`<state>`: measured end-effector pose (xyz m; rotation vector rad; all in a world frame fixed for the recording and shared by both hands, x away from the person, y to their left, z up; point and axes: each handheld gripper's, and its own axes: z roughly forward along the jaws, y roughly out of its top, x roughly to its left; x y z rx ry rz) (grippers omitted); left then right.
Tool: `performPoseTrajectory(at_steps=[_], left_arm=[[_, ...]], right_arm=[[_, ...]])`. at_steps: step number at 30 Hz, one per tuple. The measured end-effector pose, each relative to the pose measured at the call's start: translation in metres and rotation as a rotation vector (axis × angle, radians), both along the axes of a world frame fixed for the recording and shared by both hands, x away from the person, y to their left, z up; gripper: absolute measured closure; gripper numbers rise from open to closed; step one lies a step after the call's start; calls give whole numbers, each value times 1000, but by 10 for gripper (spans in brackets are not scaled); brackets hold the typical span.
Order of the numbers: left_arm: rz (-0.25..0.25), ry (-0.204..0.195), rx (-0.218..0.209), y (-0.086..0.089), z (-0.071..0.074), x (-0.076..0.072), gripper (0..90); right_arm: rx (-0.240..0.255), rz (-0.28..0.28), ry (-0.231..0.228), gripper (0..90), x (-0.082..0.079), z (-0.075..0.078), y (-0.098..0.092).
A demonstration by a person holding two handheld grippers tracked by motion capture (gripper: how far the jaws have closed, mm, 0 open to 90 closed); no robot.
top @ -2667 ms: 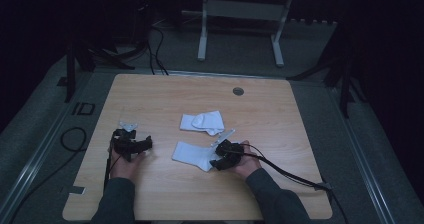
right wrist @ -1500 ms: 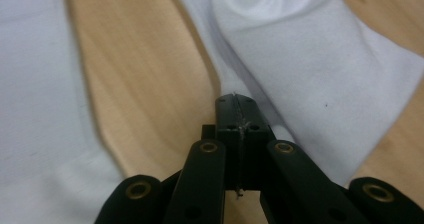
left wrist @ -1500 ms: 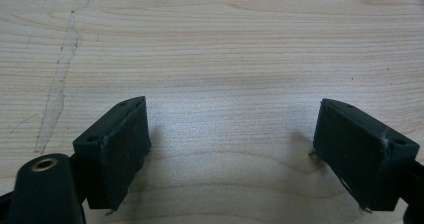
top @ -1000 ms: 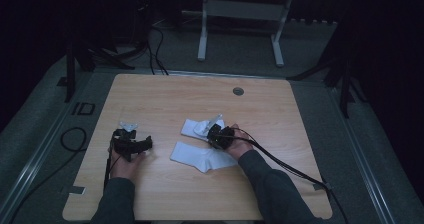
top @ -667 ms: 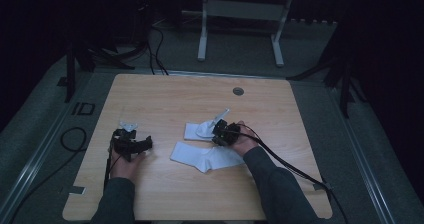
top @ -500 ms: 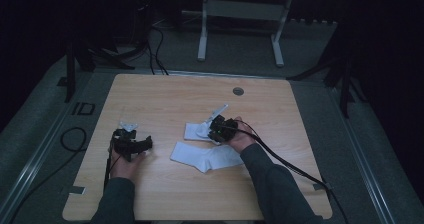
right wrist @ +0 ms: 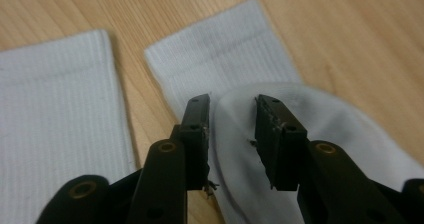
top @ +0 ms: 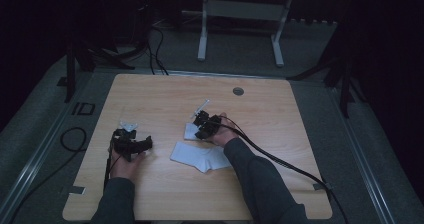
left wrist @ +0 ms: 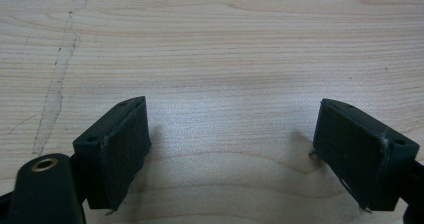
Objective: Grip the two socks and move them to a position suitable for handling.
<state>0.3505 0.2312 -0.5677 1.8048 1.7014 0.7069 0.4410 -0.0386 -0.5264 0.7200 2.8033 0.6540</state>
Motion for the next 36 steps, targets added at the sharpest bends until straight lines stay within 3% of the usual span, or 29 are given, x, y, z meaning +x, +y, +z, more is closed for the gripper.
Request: performPoseTrajectory(at_steps=[2,5,7,17,20,23,29,36], left_arm=[[0,0,0,0,0,0,150],[0,0,0,0,0,0,150],[0,0,0,0,0,0,150],[2,-2,-2,0,0,0,150],[0,0,1,0,0,0,150],[0,0,1,0,0,0,150],[0,0,0,0,0,0,150],[0,0,0,0,0,0,150]], right_arm=[[-2,-12,18,716,4,-5,2],[11,-23,9,848,5,0,-1],[20,-27,2,882,5,5,-3],[43,-35,-67,885,-1,40,-24],[66,-71,-104,883,-2,60,-46],[58,-84,-119,884,-2,64,-59],[67,-180,-112,884,3,59,-105],[63,-241,-86,883,7,46,-132]])
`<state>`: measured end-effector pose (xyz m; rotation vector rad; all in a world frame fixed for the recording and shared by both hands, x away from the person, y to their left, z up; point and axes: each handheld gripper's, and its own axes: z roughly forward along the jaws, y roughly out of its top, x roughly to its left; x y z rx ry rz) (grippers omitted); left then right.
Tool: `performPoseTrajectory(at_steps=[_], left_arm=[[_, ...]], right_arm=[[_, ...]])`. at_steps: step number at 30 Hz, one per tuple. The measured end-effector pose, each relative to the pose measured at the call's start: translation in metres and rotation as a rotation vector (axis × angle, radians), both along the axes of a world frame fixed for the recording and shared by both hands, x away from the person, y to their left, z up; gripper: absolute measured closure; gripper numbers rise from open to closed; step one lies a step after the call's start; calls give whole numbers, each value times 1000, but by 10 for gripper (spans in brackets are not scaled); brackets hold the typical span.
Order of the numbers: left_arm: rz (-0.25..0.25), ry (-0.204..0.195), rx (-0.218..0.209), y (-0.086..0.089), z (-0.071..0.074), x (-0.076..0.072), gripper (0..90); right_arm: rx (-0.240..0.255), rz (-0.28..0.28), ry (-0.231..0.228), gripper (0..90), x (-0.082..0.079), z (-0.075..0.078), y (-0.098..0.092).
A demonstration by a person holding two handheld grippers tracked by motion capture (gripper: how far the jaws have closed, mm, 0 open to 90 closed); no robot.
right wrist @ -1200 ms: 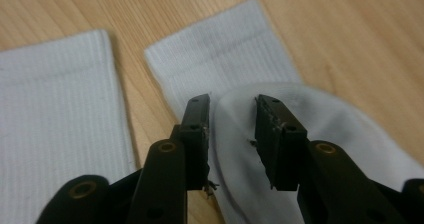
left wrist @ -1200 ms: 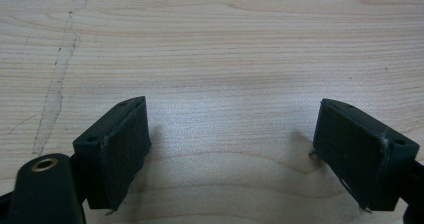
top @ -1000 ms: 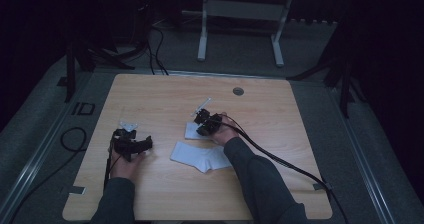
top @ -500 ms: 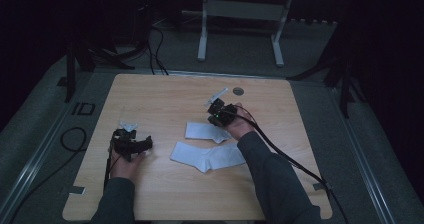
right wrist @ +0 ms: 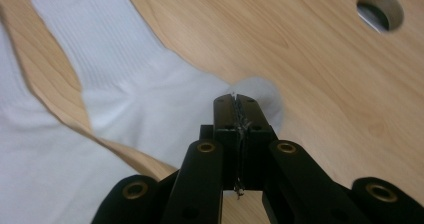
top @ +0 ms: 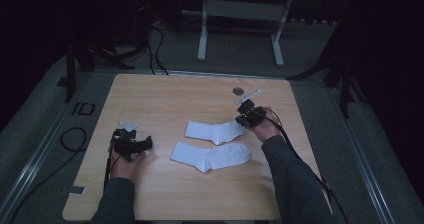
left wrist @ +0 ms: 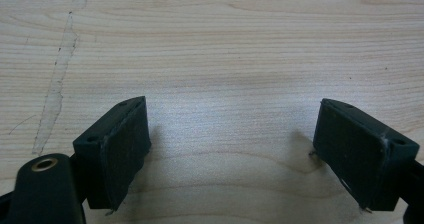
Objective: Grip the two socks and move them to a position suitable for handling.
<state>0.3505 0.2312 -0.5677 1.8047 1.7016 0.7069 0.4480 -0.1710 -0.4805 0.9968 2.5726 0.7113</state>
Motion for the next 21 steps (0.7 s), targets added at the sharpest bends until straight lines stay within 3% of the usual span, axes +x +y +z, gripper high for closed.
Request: performPoseTrajectory(at_steps=[4,5,11,18,21], left_arm=[[0,0,0,0,0,0,150],[0,0,0,0,0,0,150],[-1,0,0,0,0,0,150],[-1,0,-2,0,0,0,150],[-1,0,-2,0,0,0,150]], right_arm=[[-8,-17,2,823,-2,-2,-12],[-6,-30,-9,761,-3,2,-17],[10,-33,-38,675,-3,17,-22],[-5,13,-33,623,-1,20,-12],[-29,55,-14,600,-2,17,2]])
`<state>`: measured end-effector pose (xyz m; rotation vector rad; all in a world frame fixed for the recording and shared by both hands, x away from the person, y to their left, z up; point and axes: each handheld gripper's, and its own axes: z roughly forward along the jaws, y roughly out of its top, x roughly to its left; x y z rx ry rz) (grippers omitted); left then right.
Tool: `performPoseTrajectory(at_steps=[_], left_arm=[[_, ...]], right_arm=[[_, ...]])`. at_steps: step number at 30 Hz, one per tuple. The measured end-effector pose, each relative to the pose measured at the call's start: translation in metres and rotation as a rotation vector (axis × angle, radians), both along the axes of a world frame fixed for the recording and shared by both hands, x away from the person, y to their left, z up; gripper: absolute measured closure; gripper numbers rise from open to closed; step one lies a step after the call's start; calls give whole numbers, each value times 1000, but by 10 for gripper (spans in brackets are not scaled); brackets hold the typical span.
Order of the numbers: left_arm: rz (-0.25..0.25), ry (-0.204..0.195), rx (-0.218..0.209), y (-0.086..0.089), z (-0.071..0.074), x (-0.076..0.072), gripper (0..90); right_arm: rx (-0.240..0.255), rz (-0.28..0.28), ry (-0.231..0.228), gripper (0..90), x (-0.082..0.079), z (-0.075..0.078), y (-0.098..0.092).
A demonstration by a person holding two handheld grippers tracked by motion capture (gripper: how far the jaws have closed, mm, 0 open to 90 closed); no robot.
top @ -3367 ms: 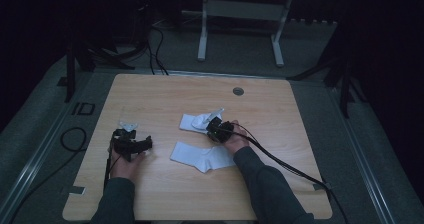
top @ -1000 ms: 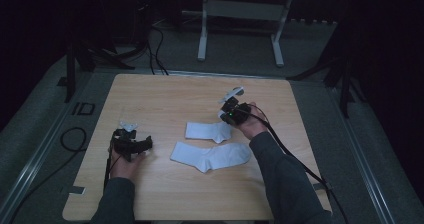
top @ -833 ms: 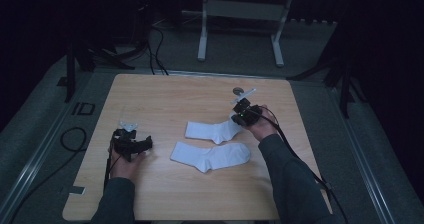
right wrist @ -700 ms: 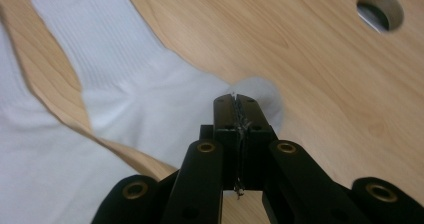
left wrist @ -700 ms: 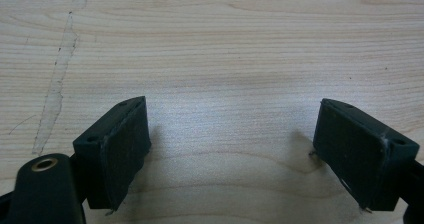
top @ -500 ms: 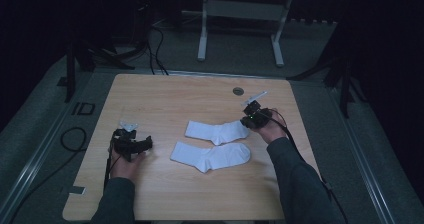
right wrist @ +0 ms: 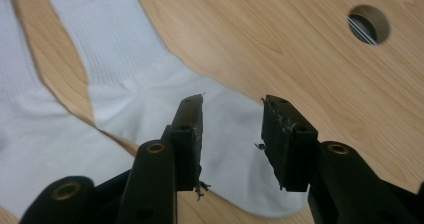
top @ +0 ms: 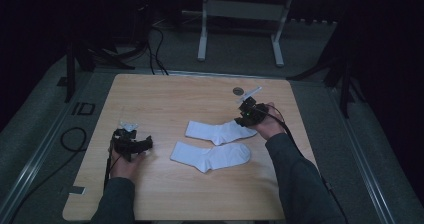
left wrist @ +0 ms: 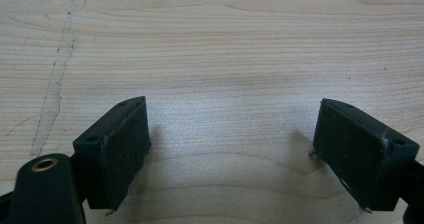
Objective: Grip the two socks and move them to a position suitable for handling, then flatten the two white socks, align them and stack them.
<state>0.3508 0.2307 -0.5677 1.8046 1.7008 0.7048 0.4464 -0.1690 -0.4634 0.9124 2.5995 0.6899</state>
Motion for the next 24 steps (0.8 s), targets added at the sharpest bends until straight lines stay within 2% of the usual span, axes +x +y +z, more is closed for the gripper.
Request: performPoseTrajectory(at_steps=[9,12,20,24], left_arm=[[-1,0,0,0,0,0,150],[-1,0,0,0,0,0,150],[-2,0,0,0,0,0,150],[-2,0,1,0,0,0,150]], right_arm=[[-9,54,-4,586,0,1,20],[-6,87,-10,582,1,0,26],[-14,127,15,588,5,-8,37],[-14,174,19,588,5,-11,44]])
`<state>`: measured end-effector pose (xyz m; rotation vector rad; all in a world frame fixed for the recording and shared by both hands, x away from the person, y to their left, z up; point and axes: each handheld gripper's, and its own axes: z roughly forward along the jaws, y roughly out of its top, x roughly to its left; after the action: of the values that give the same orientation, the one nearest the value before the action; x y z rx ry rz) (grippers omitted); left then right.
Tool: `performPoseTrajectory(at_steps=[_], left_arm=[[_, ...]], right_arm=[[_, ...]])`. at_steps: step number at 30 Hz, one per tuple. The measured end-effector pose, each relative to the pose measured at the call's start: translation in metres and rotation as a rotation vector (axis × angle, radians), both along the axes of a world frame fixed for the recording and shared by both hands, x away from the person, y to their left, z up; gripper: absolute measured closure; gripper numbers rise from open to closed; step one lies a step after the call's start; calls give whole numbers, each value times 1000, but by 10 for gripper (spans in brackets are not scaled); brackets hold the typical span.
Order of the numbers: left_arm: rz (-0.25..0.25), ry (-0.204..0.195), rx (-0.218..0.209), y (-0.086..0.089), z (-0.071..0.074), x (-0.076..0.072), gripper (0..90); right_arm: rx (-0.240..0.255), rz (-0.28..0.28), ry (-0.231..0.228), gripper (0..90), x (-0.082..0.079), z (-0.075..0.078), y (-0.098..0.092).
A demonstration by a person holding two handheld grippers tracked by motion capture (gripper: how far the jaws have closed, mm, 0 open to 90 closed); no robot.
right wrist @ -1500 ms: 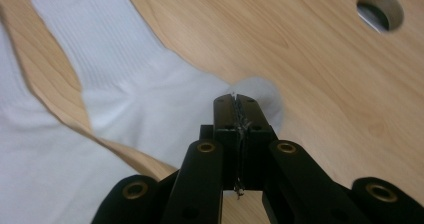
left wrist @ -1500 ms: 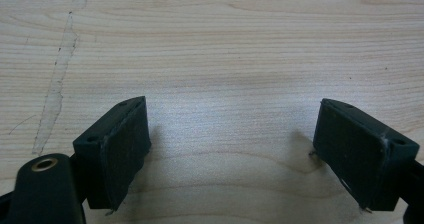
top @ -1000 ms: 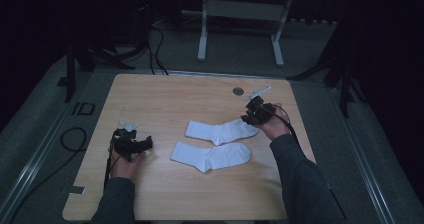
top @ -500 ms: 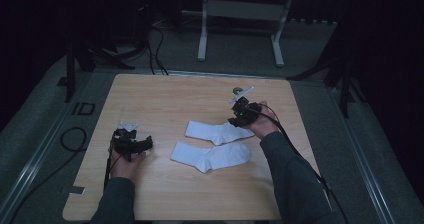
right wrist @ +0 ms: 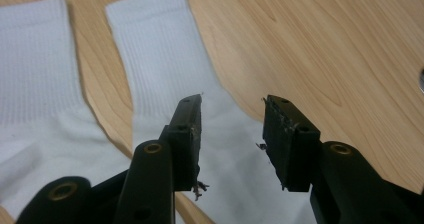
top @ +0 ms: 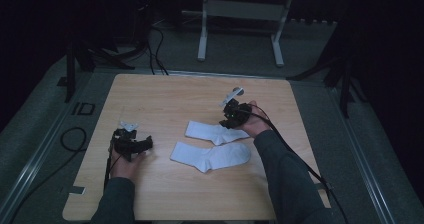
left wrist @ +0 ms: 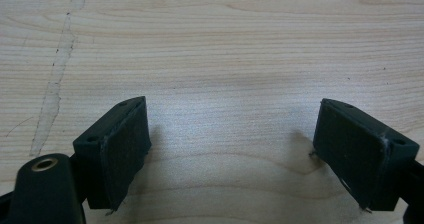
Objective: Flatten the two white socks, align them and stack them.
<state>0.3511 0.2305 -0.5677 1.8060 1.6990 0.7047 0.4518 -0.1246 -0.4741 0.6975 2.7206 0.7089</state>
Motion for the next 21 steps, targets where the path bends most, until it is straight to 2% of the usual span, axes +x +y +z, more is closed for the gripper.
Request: performPoseTrajectory(at_steps=[4,8,10,15,18,21], left_arm=[[0,0,0,0,0,0,150],[0,0,0,0,0,0,150],[0,0,0,0,0,0,150],[0,0,-1,0,0,0,150],[0,0,0,0,0,0,150],[-1,0,0,0,0,0,150]], right_arm=[[-4,43,0,588,0,-6,13],[-33,84,11,584,0,-15,31],[-26,113,23,573,0,-20,38],[-45,160,45,574,0,-29,56],[-72,192,41,581,1,-30,68],[-93,207,62,578,5,-35,77]])
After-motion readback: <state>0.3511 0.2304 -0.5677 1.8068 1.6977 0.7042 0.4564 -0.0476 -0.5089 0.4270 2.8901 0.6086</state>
